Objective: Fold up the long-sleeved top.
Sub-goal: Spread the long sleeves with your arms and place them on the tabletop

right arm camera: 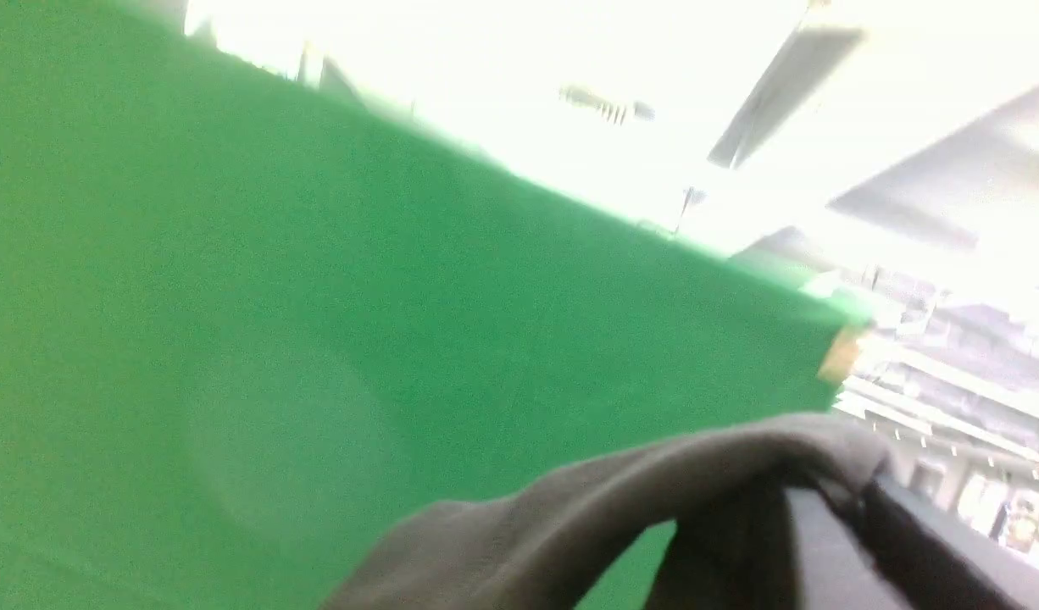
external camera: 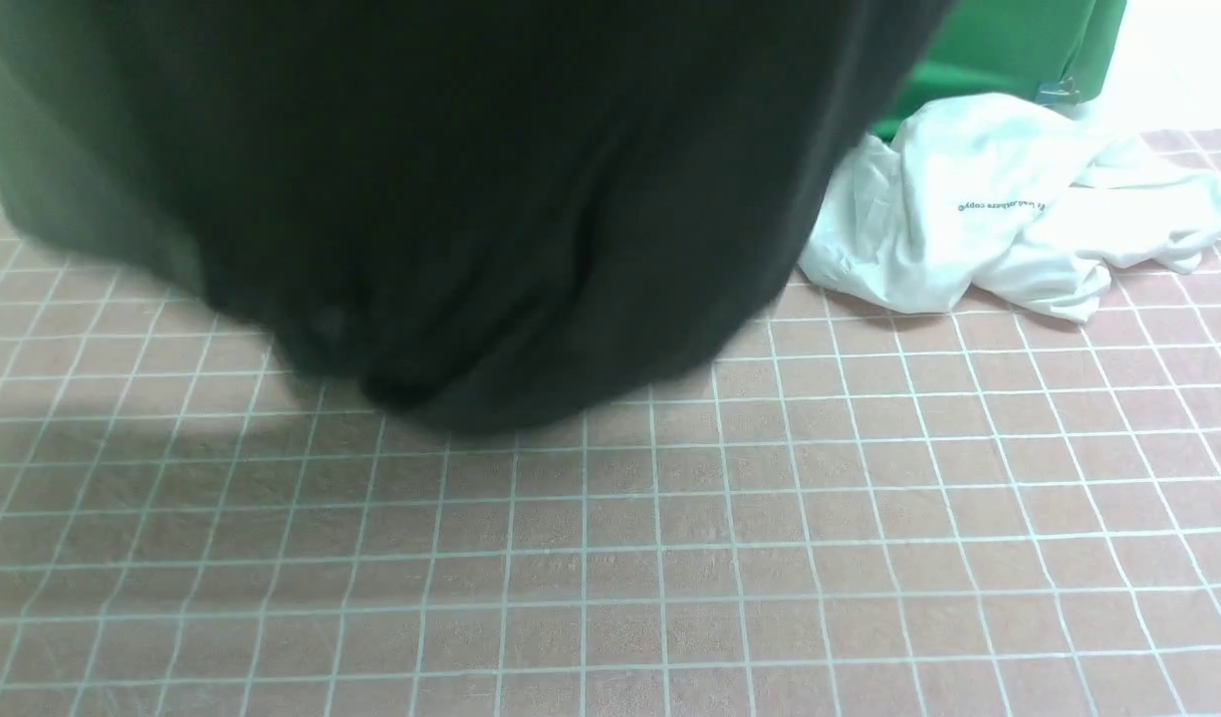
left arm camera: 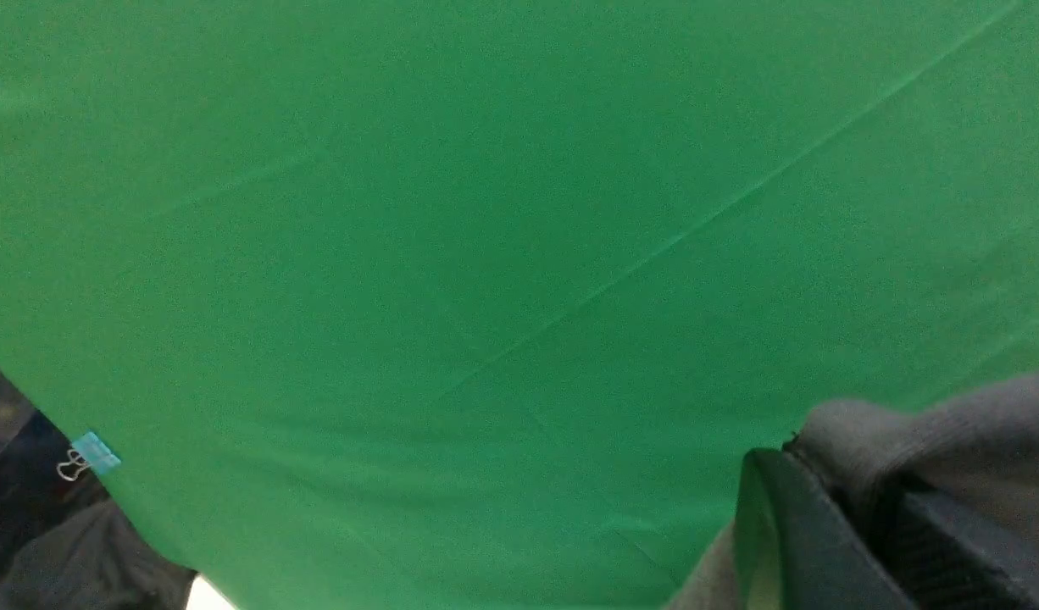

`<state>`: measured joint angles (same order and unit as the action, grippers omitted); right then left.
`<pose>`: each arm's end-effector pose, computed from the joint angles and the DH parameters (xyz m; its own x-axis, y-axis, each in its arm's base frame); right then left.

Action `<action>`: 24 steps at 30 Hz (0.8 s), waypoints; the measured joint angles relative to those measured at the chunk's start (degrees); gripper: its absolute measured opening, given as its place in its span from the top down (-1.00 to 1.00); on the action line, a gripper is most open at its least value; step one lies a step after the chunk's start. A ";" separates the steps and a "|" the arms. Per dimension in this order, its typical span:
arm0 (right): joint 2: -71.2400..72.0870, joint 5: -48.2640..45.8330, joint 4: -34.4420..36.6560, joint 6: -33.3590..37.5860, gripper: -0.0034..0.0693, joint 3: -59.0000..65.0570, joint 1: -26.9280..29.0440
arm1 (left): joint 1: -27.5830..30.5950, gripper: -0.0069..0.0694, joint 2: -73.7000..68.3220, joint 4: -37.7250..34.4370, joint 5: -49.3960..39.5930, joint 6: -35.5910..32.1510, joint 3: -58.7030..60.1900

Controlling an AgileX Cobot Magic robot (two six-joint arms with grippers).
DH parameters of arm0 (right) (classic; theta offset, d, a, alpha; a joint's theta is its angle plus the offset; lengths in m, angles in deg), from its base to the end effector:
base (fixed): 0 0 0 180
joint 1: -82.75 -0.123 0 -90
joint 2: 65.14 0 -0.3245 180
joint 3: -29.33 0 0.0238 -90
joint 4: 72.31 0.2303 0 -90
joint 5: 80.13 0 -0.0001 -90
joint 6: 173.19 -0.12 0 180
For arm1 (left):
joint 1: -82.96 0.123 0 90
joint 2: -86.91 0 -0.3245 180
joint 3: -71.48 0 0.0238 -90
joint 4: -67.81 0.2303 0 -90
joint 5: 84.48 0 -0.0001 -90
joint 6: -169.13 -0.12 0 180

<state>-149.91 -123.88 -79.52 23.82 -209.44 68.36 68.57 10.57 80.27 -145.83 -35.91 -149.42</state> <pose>0.1595 0.0302 0.7053 0.3775 -0.2923 -0.8787 -0.0281 0.9448 -0.3263 0.1554 -0.0164 0.6269 -0.0579 0.5383 -0.8408 0.1070 0.8407 0.5309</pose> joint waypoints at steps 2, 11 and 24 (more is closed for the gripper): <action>1.24 -5.51 0.00 0.24 0.77 -1.28 -0.68 | -0.93 0.72 1.70 0.29 -3.04 -0.22 1.84; 7.43 -24.98 4.87 -4.16 0.77 26.76 -1.79 | -1.46 0.72 13.25 3.34 -8.71 7.81 39.02; 26.40 -27.17 29.98 -16.02 0.51 97.57 -1.79 | -1.49 0.72 31.21 0.55 -9.35 6.98 79.97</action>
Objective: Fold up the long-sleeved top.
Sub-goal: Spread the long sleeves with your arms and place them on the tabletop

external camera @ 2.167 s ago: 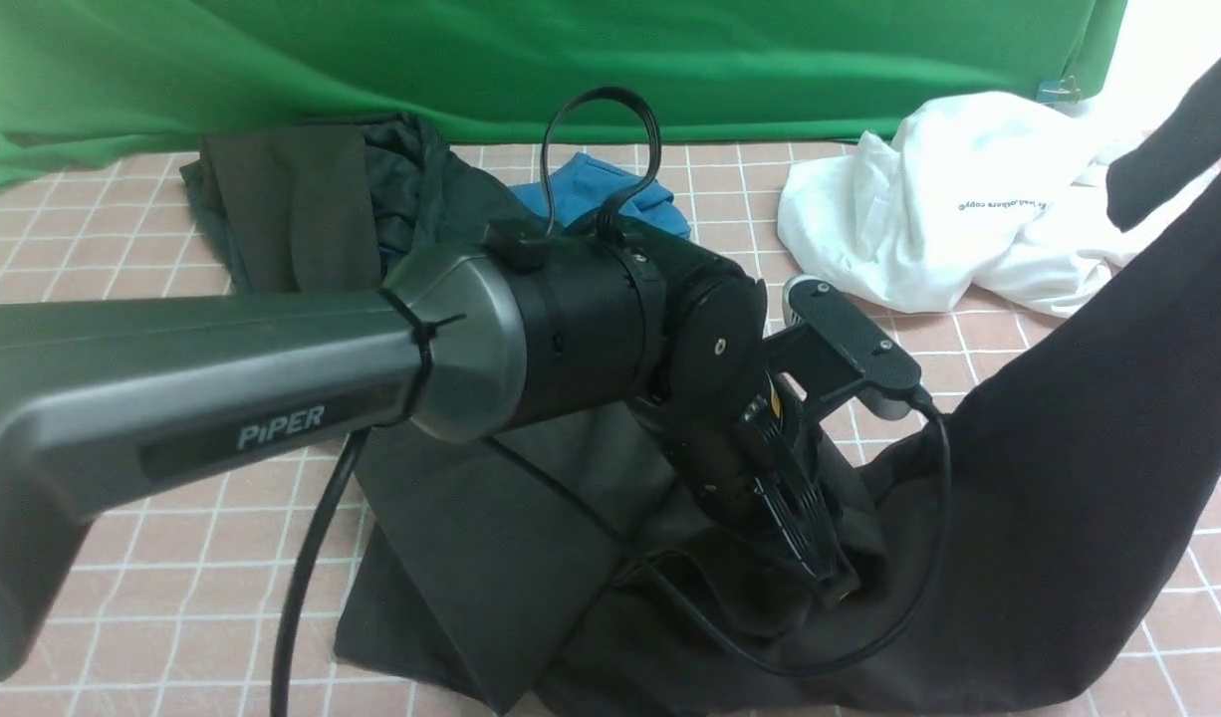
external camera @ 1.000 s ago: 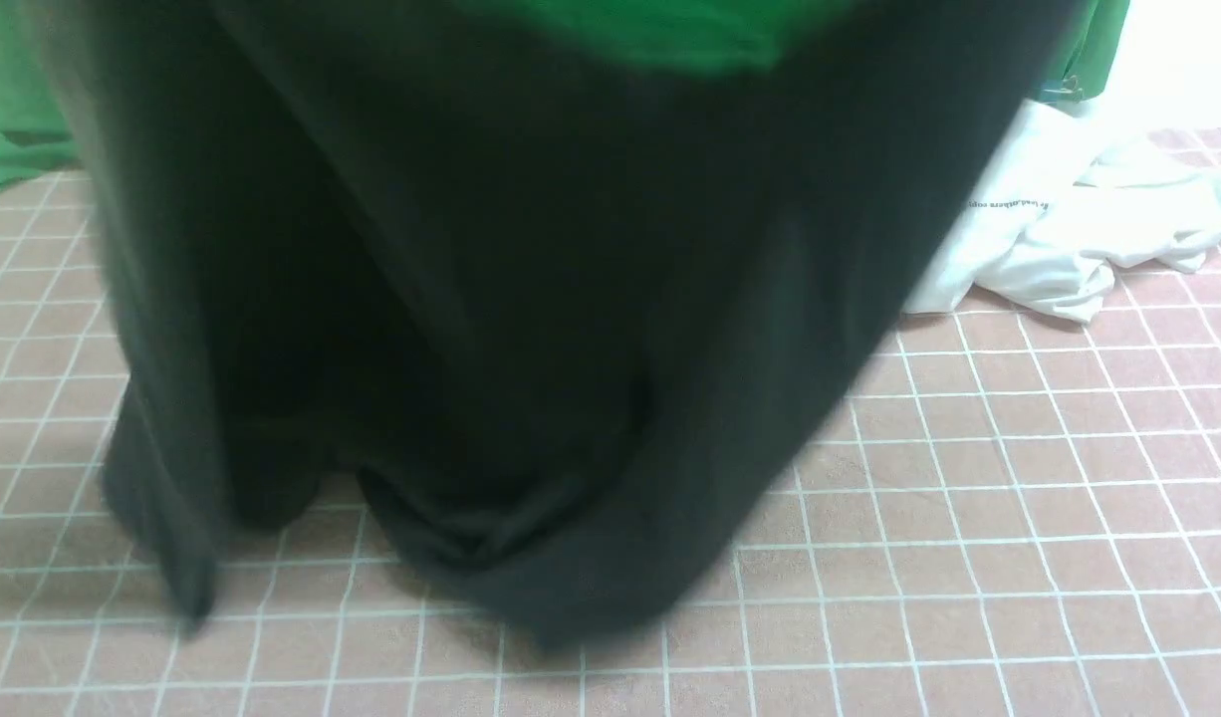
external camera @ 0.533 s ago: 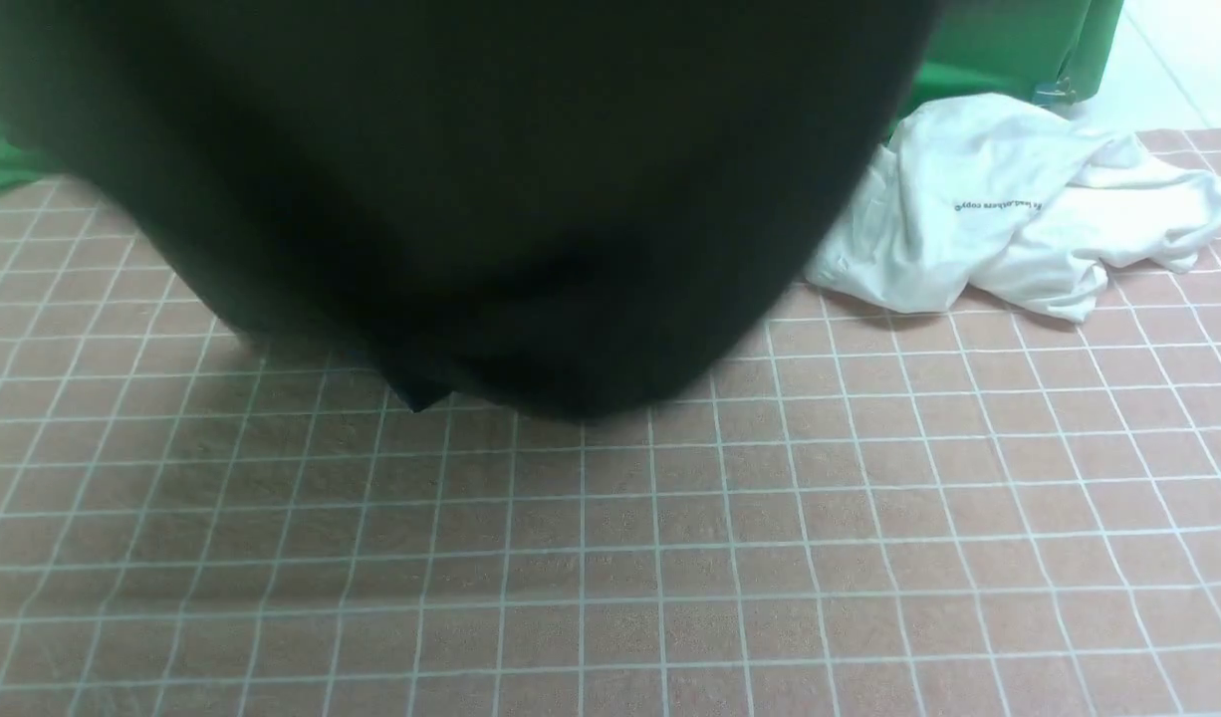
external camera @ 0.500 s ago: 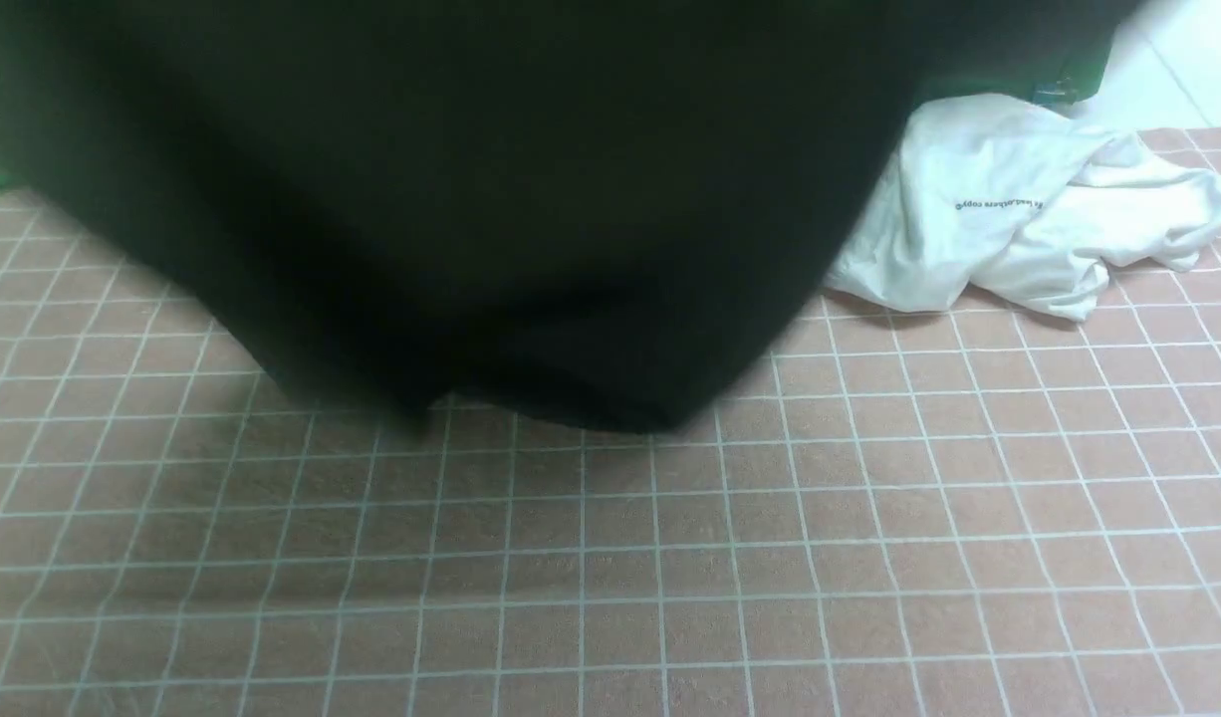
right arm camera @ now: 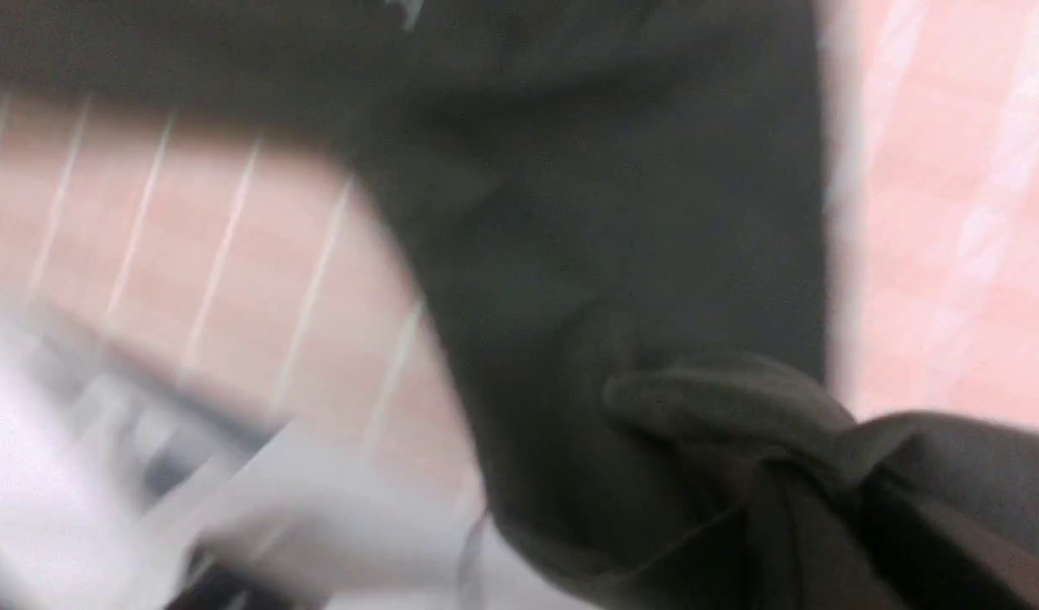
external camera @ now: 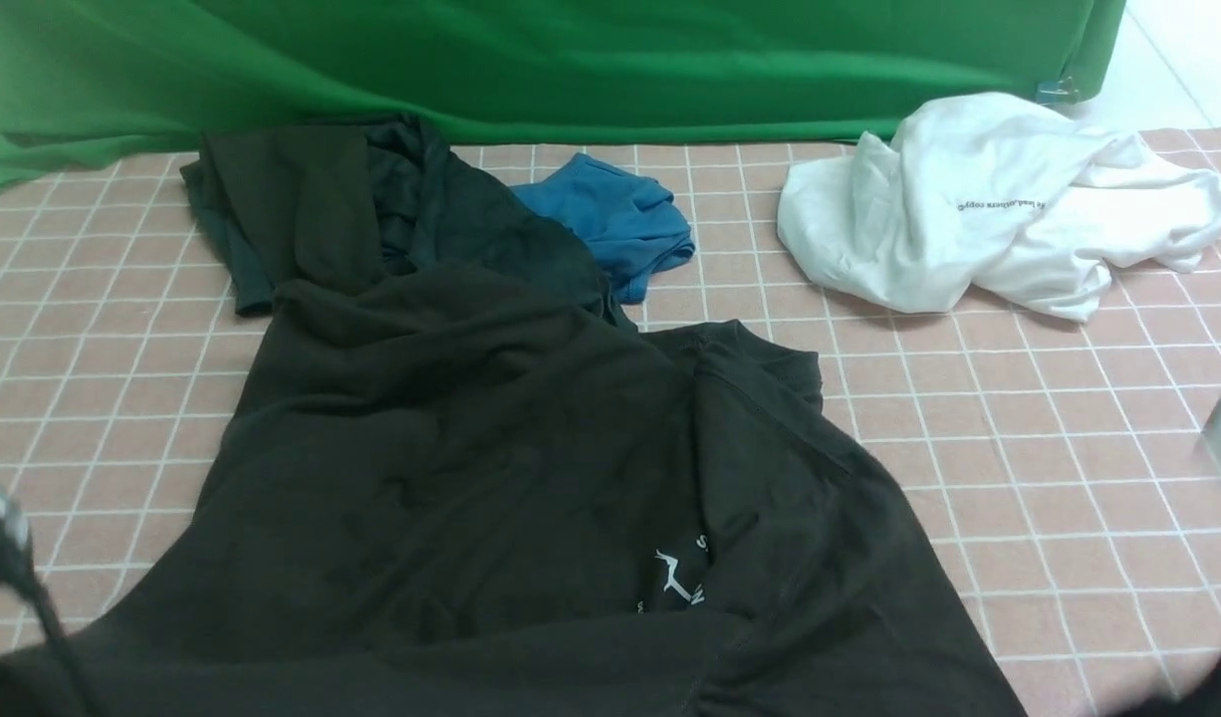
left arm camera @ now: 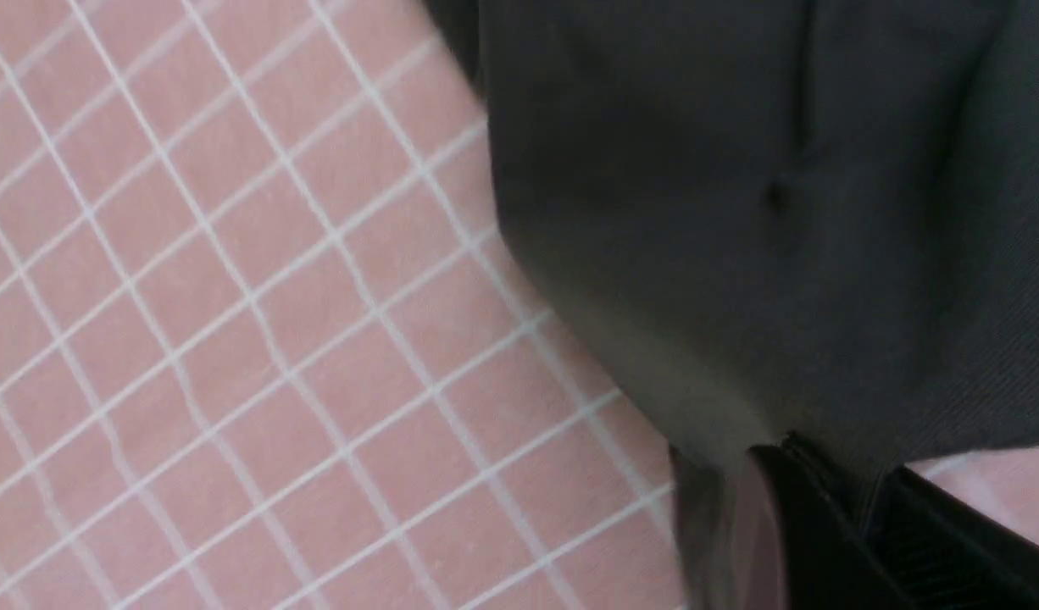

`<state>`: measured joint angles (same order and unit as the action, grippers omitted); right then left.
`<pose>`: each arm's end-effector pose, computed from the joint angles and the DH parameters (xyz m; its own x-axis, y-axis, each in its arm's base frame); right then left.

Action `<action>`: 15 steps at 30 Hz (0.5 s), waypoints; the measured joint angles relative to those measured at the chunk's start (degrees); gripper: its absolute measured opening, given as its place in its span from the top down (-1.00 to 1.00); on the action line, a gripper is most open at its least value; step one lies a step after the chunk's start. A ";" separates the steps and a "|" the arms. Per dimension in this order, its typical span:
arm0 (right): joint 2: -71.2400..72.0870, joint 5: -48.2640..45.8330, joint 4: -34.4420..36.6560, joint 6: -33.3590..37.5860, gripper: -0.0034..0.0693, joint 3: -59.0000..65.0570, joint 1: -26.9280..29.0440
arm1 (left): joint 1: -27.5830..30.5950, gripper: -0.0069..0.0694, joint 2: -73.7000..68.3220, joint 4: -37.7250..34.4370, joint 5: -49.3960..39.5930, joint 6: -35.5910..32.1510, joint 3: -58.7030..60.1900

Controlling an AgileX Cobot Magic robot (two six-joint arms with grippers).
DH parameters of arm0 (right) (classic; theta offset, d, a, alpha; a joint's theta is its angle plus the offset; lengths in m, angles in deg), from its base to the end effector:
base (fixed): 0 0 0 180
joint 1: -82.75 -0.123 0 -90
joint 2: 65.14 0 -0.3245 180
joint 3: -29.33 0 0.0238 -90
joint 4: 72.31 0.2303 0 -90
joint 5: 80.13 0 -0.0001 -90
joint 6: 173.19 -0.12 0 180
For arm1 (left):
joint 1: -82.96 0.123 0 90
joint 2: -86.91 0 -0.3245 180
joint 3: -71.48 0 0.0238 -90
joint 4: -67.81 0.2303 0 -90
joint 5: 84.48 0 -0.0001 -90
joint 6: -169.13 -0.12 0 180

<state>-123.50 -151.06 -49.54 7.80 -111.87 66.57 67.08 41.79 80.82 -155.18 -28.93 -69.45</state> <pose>0.0713 0.0664 0.2855 -0.9681 -0.1658 -0.1877 -0.2274 0.8963 0.3808 0.0534 0.0113 0.2941 -0.7336 0.5963 -0.3260 0.4966 0.7978 0.3419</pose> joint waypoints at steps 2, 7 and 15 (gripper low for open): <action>-0.29 -0.05 1.46 -0.41 0.05 4.58 0.00 | 0.00 0.72 0.38 3.32 0.82 -0.47 0.17; -1.41 1.26 1.48 -0.21 -0.57 3.92 0.00 | 0.00 0.72 0.38 7.95 2.25 0.03 0.17; -10.55 10.45 -0.50 0.48 -0.31 -9.67 -0.94 | 0.00 0.72 0.38 5.90 6.98 0.16 0.17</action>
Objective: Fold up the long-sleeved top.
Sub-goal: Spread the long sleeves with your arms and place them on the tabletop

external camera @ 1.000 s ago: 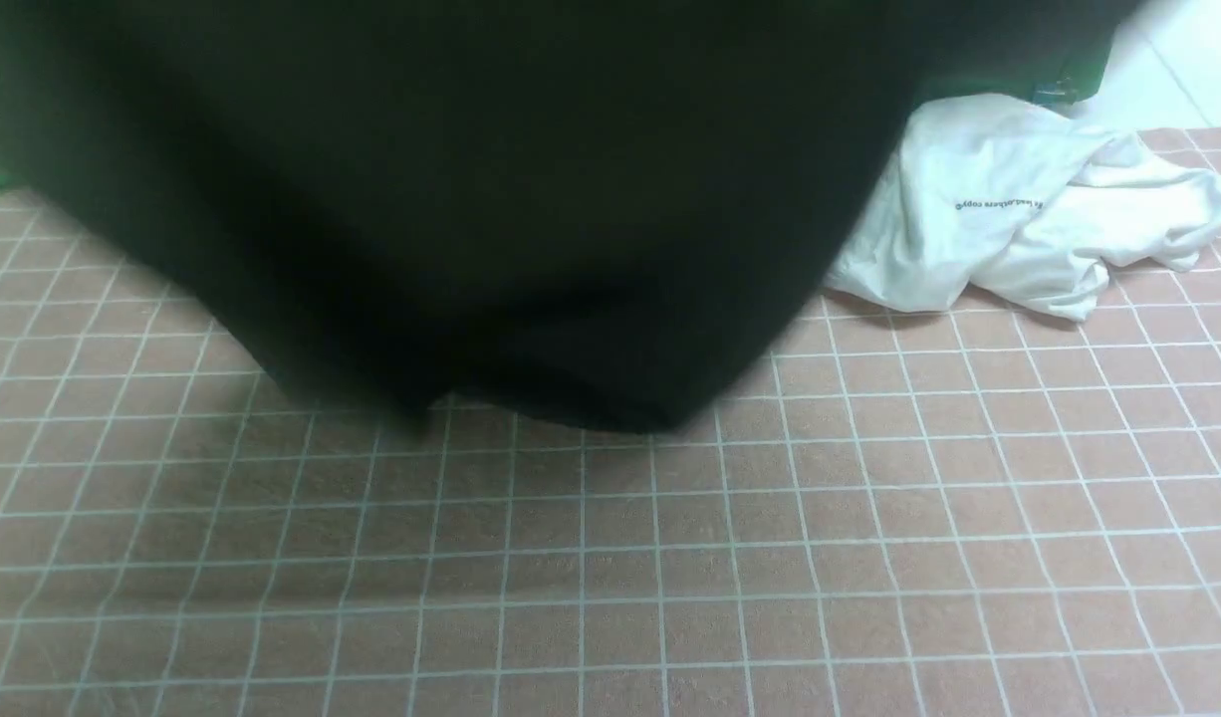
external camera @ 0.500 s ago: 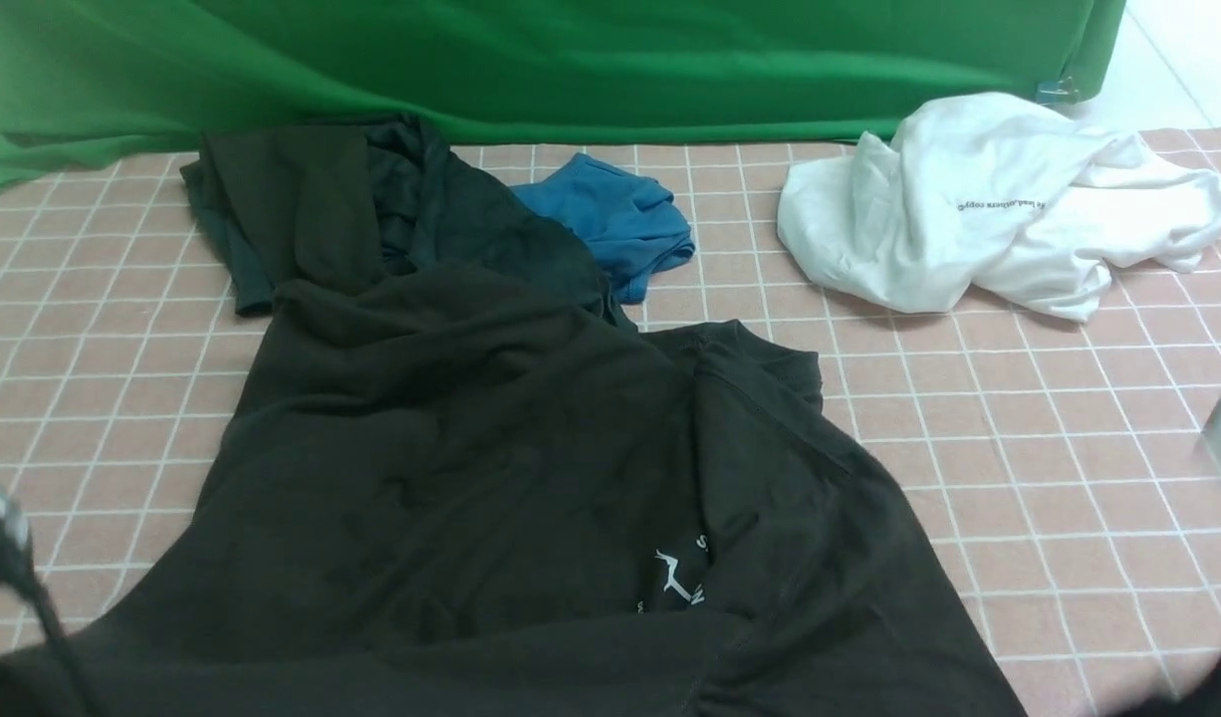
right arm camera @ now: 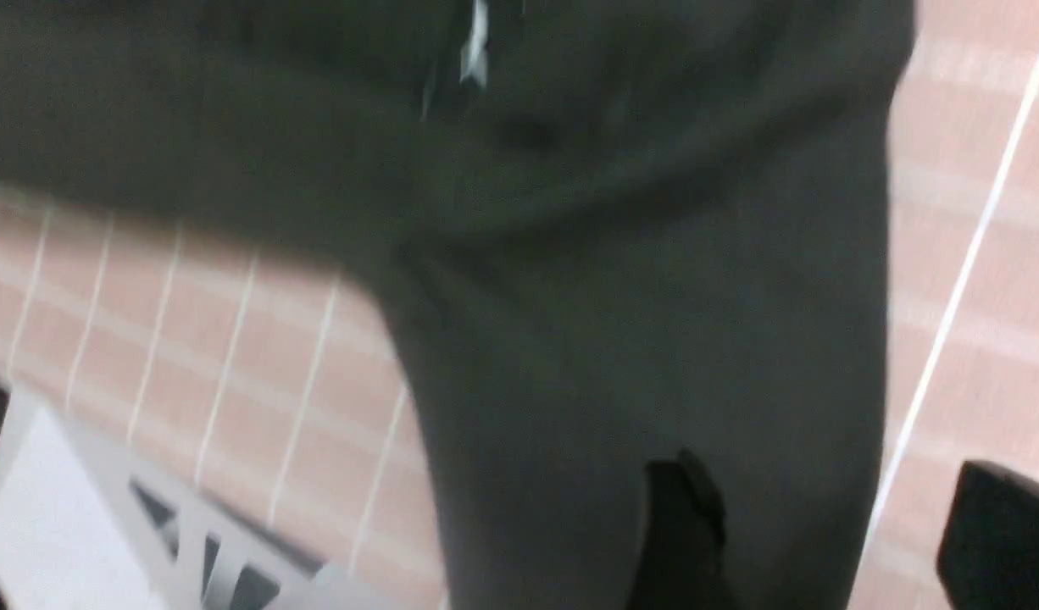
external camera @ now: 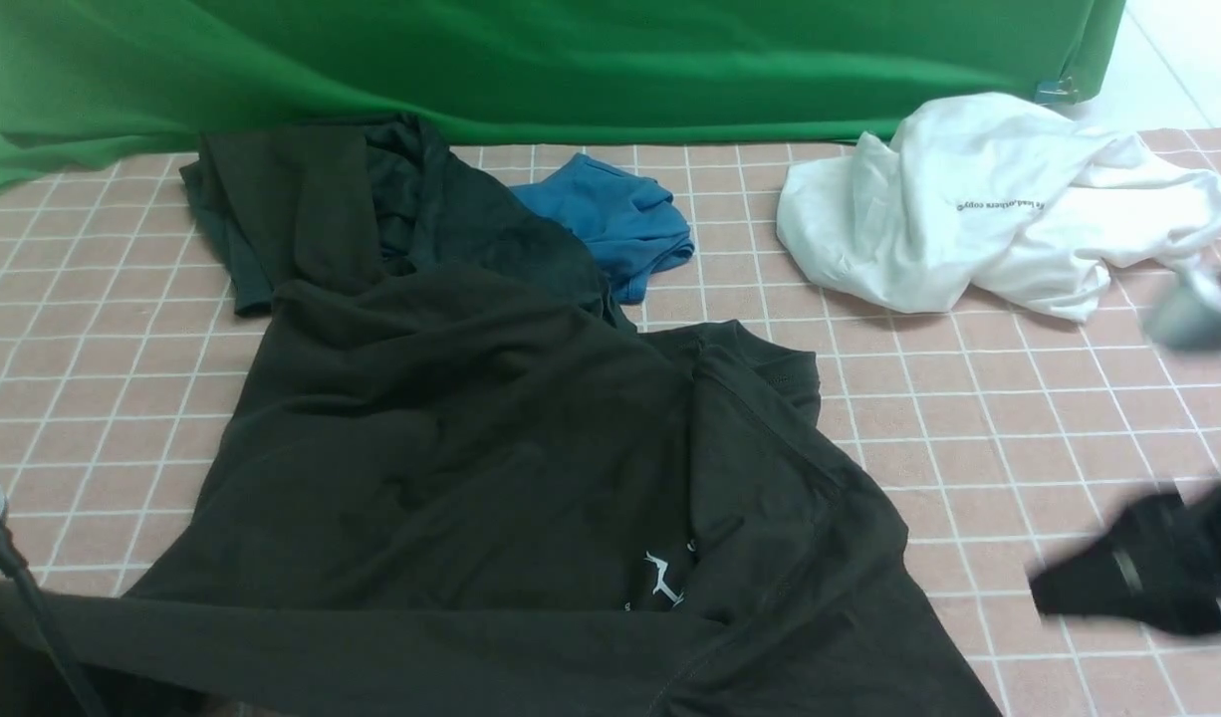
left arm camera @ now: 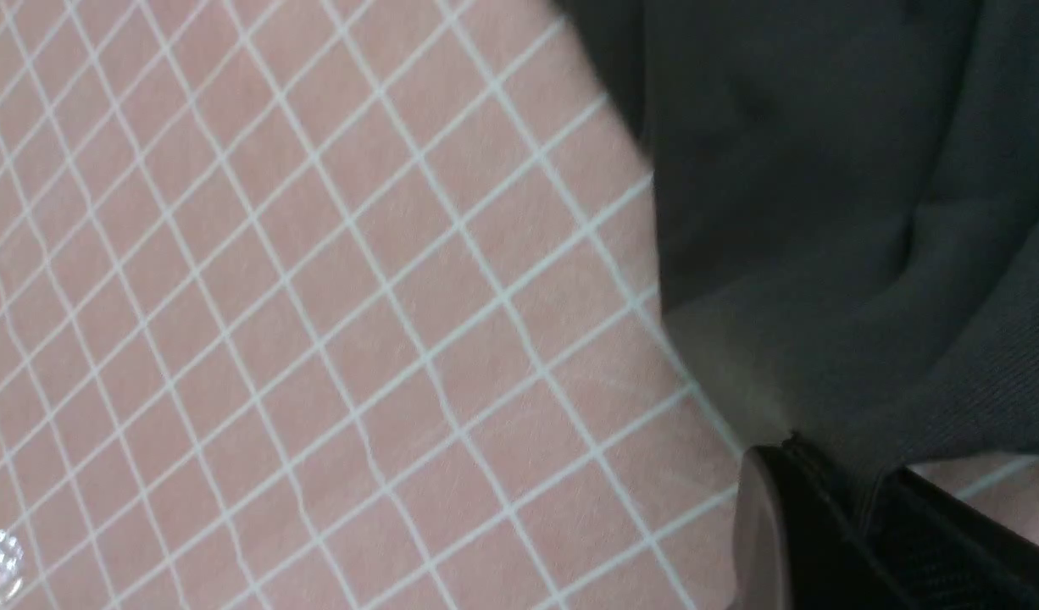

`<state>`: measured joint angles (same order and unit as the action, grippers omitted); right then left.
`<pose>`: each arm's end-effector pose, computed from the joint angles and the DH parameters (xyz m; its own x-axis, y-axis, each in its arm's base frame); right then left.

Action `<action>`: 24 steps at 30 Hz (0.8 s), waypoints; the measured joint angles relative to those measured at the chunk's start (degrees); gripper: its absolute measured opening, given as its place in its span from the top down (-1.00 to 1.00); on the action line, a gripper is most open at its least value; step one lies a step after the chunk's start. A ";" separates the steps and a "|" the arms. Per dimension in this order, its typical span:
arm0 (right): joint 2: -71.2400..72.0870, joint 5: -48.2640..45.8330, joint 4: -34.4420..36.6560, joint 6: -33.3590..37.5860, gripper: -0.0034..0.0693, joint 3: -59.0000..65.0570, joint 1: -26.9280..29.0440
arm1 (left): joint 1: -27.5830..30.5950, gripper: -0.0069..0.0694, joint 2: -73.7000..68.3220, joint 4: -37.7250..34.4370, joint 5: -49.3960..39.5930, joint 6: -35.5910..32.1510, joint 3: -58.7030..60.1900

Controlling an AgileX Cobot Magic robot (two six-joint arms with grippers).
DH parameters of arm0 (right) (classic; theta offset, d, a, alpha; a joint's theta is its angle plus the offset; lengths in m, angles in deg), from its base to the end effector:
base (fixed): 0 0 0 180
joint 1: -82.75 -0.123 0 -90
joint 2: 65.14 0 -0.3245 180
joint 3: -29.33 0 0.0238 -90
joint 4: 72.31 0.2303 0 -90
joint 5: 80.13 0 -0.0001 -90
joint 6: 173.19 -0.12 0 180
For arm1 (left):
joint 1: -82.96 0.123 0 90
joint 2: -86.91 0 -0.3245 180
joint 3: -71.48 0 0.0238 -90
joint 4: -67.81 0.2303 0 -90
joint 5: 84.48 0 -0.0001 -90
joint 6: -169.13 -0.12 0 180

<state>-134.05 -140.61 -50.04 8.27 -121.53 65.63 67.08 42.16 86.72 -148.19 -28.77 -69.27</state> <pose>0.1408 0.0848 0.3131 -0.9335 -0.1169 -0.3391 -0.2456 0.8973 0.3667 0.0668 0.0173 0.3035 -0.6691 0.6347 -0.3867 0.4539 0.7610 0.4636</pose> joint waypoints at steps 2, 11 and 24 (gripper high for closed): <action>-3.28 0.96 -0.94 -0.05 -0.36 -0.88 -1.40 | 0.00 0.72 0.00 -0.18 0.59 0.00 0.00; -28.91 18.41 -10.99 -3.50 -0.87 -4.54 -10.87 | 0.00 0.72 0.00 -0.42 1.22 0.00 0.00; -39.06 22.12 -11.61 -4.78 -0.88 -11.37 -6.65 | 0.00 0.72 0.00 -0.92 2.00 0.00 0.00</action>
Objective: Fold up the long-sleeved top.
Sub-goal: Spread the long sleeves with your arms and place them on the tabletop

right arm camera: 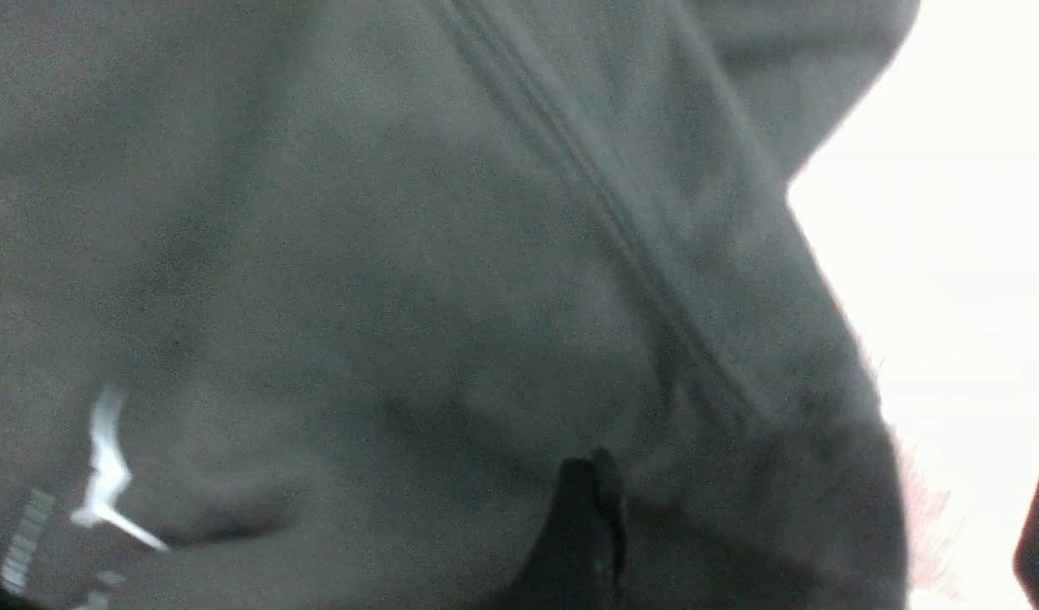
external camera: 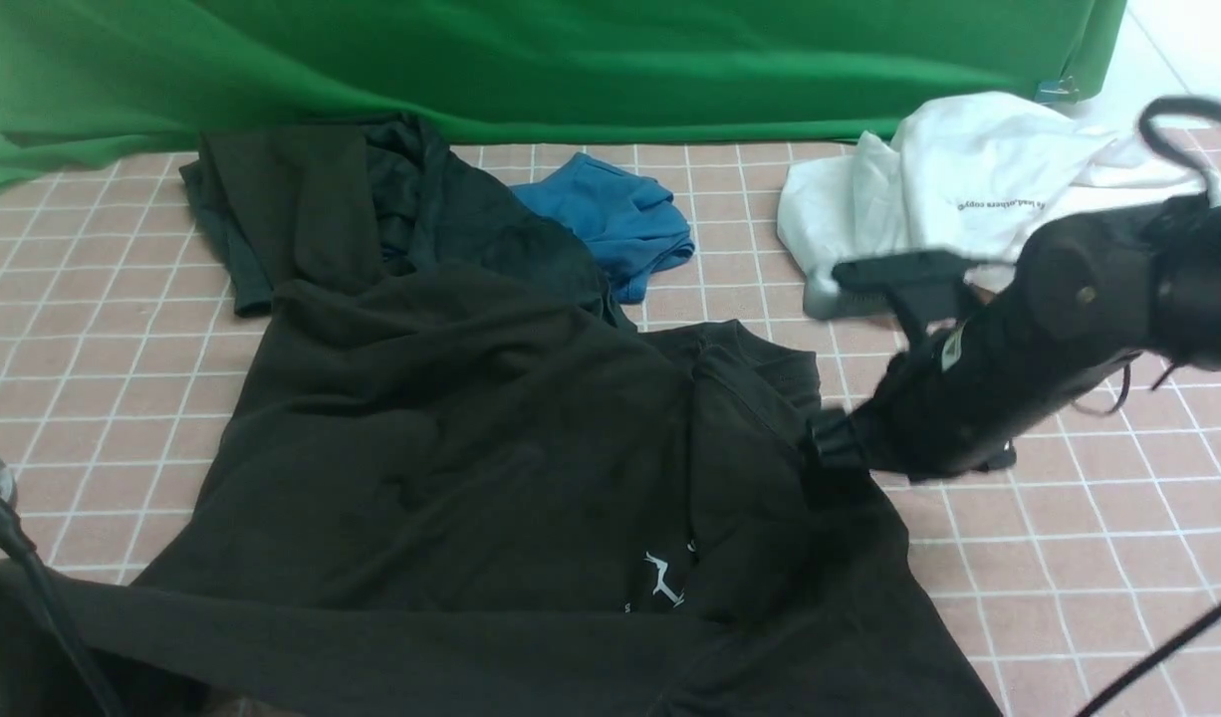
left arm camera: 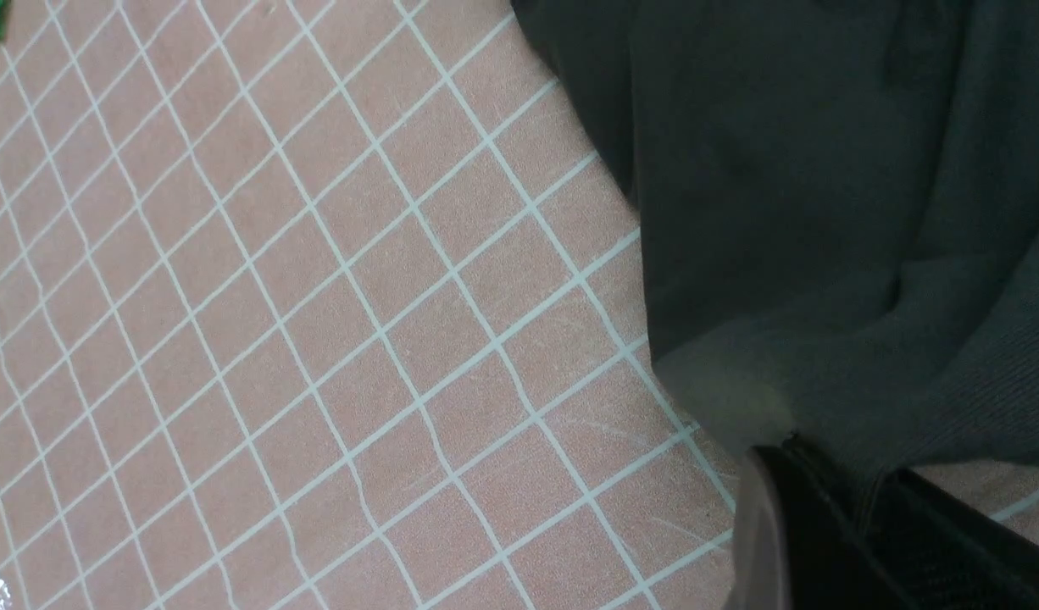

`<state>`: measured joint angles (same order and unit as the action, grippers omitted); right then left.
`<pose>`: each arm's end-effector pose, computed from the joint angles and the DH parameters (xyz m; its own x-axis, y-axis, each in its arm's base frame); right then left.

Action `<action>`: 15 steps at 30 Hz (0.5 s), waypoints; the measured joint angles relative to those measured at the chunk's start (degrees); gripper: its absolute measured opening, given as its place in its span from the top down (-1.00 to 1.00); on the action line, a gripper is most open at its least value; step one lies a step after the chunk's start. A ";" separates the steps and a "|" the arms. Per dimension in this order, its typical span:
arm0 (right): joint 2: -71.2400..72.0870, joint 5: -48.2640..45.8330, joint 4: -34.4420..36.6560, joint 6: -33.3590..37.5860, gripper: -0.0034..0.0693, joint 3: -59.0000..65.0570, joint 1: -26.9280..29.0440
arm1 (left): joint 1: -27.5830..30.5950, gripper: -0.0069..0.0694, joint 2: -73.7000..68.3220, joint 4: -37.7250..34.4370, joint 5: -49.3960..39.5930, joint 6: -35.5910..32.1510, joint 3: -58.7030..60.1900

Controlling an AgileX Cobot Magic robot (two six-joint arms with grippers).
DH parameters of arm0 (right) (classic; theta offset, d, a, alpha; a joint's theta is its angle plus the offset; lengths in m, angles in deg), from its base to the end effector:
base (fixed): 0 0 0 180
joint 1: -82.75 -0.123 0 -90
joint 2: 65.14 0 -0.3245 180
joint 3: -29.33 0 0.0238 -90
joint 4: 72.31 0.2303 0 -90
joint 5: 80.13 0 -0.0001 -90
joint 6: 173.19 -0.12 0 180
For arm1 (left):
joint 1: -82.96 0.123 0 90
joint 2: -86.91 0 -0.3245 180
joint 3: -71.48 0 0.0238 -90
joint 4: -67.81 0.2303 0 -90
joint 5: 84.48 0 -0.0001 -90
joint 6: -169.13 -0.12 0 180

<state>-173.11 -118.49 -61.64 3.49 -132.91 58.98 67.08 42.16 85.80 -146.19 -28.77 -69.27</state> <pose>0.3006 0.1475 0.2021 -0.9470 -0.1965 -0.2540 -0.2427 0.9559 0.1653 0.0696 0.0141 0.3051 -0.6499 0.6336 -0.4198 0.4508 0.7660 0.4584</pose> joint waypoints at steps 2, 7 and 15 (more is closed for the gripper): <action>-2.19 -1.06 -0.06 0.15 -0.85 0.00 -1.18 | 0.00 0.72 0.00 0.00 0.51 0.00 0.00; -3.63 -1.40 -0.68 0.60 -0.63 -0.05 -4.62 | 0.00 0.72 0.00 0.00 0.84 0.00 0.00; -3.40 -0.89 -0.31 8.37 0.59 -0.05 -5.98 | 0.00 0.72 0.00 -0.11 0.95 0.00 0.00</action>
<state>-176.51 -119.38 -61.96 11.86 -132.96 53.00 67.08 42.16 85.69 -145.24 -28.77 -69.27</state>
